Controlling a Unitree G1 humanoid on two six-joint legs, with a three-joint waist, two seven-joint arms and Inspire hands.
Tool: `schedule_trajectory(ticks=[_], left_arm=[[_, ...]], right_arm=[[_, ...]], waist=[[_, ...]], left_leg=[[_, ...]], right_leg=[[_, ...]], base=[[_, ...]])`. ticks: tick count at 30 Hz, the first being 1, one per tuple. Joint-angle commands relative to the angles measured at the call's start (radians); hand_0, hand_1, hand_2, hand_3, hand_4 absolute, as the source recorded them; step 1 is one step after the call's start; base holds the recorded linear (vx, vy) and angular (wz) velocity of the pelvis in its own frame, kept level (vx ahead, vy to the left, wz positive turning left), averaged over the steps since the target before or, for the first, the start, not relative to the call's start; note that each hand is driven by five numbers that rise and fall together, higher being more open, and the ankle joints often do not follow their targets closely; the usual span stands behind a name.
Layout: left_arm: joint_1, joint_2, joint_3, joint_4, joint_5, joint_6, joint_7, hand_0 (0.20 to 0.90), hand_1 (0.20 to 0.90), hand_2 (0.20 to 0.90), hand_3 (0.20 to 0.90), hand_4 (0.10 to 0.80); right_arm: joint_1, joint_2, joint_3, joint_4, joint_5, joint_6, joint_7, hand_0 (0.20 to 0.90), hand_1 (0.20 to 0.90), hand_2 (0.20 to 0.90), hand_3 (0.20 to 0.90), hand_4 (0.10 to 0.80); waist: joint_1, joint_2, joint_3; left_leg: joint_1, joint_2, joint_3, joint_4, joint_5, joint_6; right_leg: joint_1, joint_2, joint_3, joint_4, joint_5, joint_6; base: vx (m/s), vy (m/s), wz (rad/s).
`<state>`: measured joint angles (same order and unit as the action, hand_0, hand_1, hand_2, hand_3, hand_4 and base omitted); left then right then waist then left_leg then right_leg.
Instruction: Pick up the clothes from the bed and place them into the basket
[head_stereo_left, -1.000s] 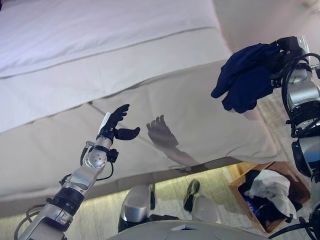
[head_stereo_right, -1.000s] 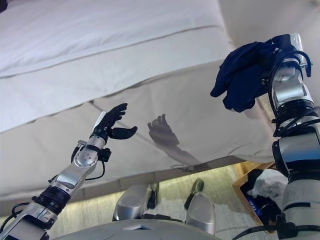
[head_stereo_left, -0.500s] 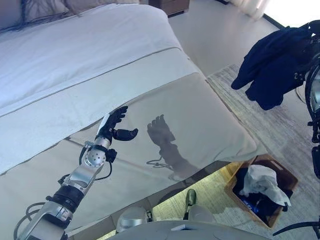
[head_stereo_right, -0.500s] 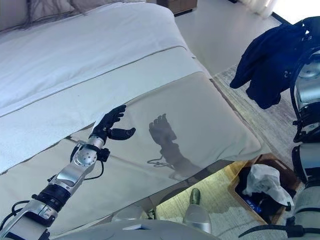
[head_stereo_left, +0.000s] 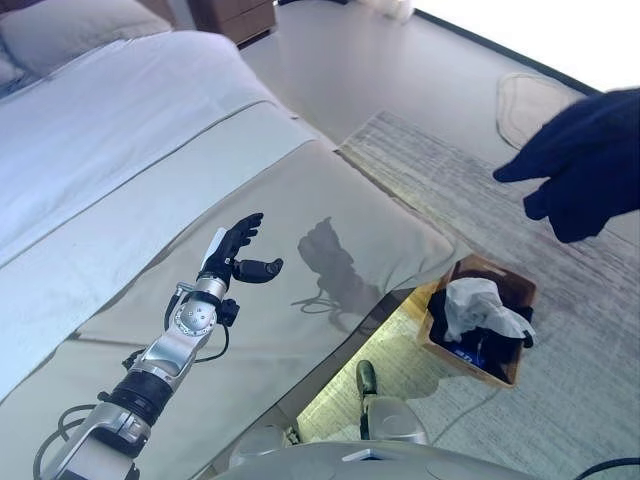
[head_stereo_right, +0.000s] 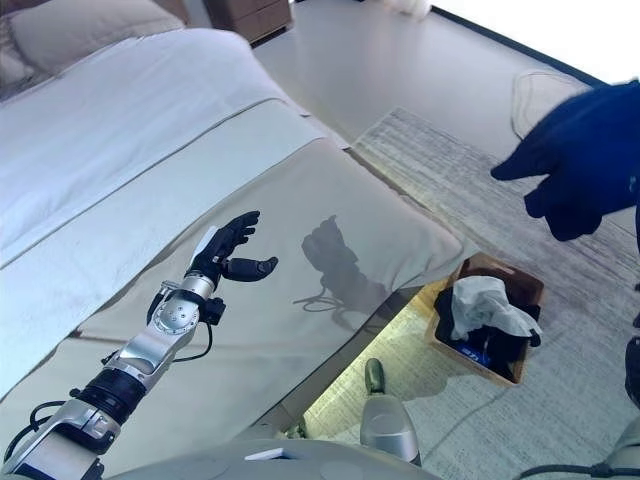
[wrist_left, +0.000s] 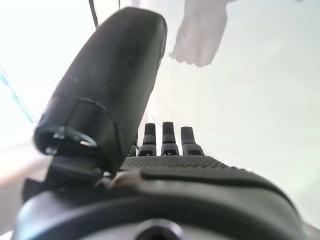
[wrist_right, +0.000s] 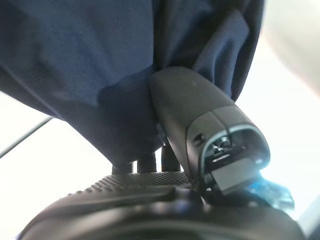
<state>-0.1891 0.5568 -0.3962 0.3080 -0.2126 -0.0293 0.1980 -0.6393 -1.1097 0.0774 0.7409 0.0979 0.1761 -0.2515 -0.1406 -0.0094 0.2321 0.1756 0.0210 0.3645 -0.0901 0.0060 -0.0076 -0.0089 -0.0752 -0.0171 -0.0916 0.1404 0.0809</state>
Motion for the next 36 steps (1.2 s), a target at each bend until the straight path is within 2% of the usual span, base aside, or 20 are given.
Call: schedule_trajectory(ticks=[1, 8, 21, 29, 36], left_arm=[[-0.044, -0.004, -0.017, 0.028, 0.04, -0.092, 0.009, 0.9, 0.9, 0.9, 0.9, 0.8], [-0.07, -0.016, -0.019, 0.022, 0.046, -0.059, 0.009, 0.9, 0.9, 0.9, 0.9, 0.8], [-0.077, -0.058, -0.037, 0.017, 0.037, -0.012, 0.011, 0.9, 0.9, 0.9, 0.9, 0.8], [-0.091, -0.077, -0.066, 0.013, 0.051, 0.005, 0.011, 0.9, 0.9, 0.9, 0.9, 0.8], [-0.095, -0.086, -0.083, 0.017, 0.049, -0.002, 0.012, 0.9, 0.9, 0.9, 0.9, 0.8]], right_arm=[[0.026, -0.065, -0.054, -0.057, -0.021, -0.066, -0.041, 0.3, 0.3, 0.3, 0.2, 0.1], [0.13, -0.008, -0.106, -0.052, -0.028, -0.076, -0.014, 0.3, 0.3, 0.3, 0.2, 0.1], [0.217, 0.075, -0.128, -0.009, -0.062, -0.072, 0.005, 0.3, 0.3, 0.3, 0.2, 0.1], [0.216, 0.12, -0.09, 0.022, -0.073, -0.068, 0.0, 0.3, 0.3, 0.3, 0.2, 0.1], [0.168, 0.115, -0.047, 0.081, -0.108, -0.081, -0.005, 0.3, 0.3, 0.3, 0.2, 0.1]], waist=[[-0.03, -0.005, -0.159], [-0.064, 0.022, -0.137], [-0.104, 0.112, -0.091], [-0.104, 0.133, -0.068], [-0.097, 0.151, -0.048]], left_leg=[[-0.03, 0.046, -0.07, 0.056, -0.085, -0.03], [-0.037, 0.053, -0.051, 0.074, -0.096, -0.032], [-0.05, 0.058, -0.022, 0.092, -0.102, -0.051], [-0.056, 0.057, -0.012, 0.084, -0.097, -0.054], [-0.077, 0.059, -0.015, 0.084, -0.089, -0.06]], right_leg=[[0.026, 0.039, -0.005, 0.022, -0.087, 0.014], [0.006, 0.047, 0.021, 0.027, -0.086, 0.01], [-0.023, 0.037, 0.028, 0.016, -0.08, 0.007], [-0.032, 0.037, 0.024, 0.009, -0.076, 0.009], [-0.044, 0.039, 0.024, 0.007, -0.079, 0.006]], base=[[-0.038, -0.084, -0.25], [-0.013, -0.06, -0.2], [0.008, -0.038, -0.03], [0.011, -0.066, 0.0], [-0.01, -0.026, -0.02]])
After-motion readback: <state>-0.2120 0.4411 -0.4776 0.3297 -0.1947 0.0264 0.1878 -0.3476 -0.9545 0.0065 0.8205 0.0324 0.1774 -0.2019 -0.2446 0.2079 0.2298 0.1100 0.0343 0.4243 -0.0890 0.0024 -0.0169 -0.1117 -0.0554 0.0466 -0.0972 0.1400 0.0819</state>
